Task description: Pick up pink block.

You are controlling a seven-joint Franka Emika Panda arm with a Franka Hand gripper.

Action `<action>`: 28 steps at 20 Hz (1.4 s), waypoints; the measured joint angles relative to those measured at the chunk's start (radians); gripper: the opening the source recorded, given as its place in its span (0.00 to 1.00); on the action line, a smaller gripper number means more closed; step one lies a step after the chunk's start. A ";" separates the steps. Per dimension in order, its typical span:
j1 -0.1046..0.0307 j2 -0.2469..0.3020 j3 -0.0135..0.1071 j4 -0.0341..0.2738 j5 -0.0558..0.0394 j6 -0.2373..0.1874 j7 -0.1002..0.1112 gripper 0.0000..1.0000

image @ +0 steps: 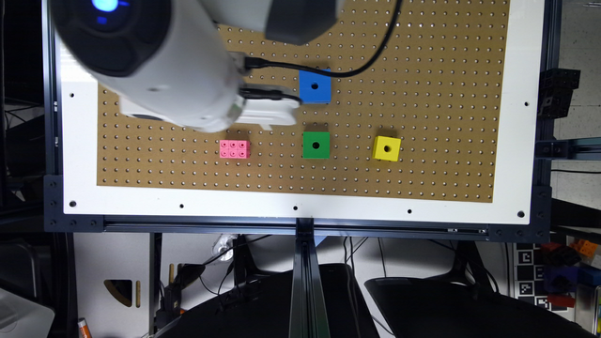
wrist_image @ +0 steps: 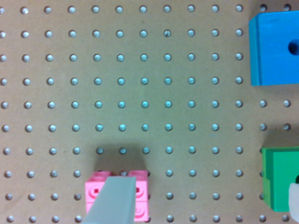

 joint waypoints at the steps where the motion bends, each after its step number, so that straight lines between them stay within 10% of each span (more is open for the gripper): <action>1: -0.015 0.006 0.000 0.008 0.0000 0.000 -0.015 1.00; 7: -0.055 0.047 0.000 0.054 0.0000 0.000 -0.054 1.00; 28: -0.053 0.262 0.017 0.101 0.0001 0.134 -0.054 1.00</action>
